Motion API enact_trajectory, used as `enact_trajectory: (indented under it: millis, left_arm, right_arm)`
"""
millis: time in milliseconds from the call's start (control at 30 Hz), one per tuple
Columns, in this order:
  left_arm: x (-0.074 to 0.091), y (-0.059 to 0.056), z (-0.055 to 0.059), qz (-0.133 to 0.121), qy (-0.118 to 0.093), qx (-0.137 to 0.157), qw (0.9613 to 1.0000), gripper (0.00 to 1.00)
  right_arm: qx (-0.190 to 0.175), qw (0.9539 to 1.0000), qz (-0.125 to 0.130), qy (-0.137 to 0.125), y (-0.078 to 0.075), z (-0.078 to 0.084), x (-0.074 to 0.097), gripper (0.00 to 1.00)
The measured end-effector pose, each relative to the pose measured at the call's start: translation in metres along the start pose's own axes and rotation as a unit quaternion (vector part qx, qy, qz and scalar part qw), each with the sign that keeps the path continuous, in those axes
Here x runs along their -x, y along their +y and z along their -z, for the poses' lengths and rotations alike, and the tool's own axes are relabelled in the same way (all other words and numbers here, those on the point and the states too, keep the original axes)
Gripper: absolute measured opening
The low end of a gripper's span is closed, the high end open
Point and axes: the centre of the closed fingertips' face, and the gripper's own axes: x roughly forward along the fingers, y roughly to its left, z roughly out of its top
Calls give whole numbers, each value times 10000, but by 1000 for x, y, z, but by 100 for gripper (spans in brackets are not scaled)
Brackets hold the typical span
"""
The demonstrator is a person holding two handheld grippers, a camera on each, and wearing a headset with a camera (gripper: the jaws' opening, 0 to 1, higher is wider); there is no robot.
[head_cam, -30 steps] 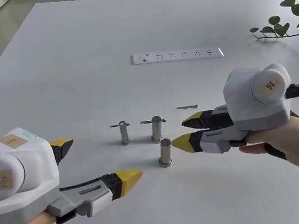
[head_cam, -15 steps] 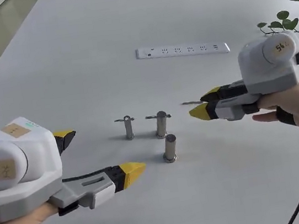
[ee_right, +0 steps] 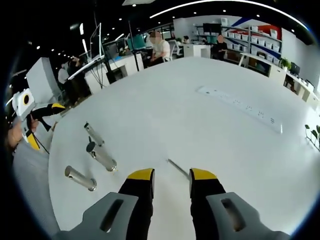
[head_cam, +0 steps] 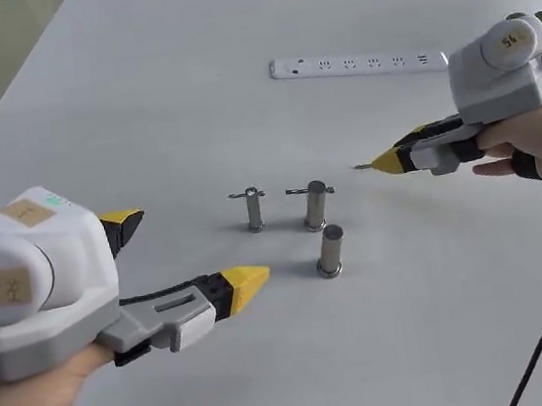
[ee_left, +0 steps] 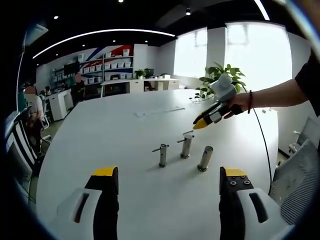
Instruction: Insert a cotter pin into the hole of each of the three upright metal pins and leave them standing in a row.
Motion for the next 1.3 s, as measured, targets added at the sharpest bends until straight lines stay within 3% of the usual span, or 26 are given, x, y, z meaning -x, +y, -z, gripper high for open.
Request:
enact_trajectory:
  millis: [100,200,467,733,833,1033,1200,1267,1300]
  left_arm:
    - [-1,1,3,-6,31,20,10000,82]
    - [-2,2,6,-1,79,15,10000,82]
    - [-3,5,8,2,75,24,10000,80]
    - [-1,3,9,42,98,20,9999,79]
    - [0,3,9,38,90,32,9999,79]
    - [0,3,10,50,111,23,9999,79]
    - [1,1,11,88,116,28,9999,77]
    - [2,0,11,96,123,20,9999,77]
    - [2,0,12,95,133,19,9999,77]
  right_arm:
    - [117,9998,32,158,-10,3,-7,22]
    - [387,9976,114,559,-20,13,-14,21]
    - [543,9949,159,841,-35,18,-33,15]
    - [615,9920,281,1067,-32,20,-31,7]
    - [840,9886,225,1226,-30,21,-31,4]
    - [1385,9775,147,1583,-16,22,-27,0]
    - [1766,9687,170,1734,-19,23,-27,0]
    - [1858,9668,191,1742,-16,23,-26,0]
    - [1772,9685,236,1733,-15,23,-25,0]
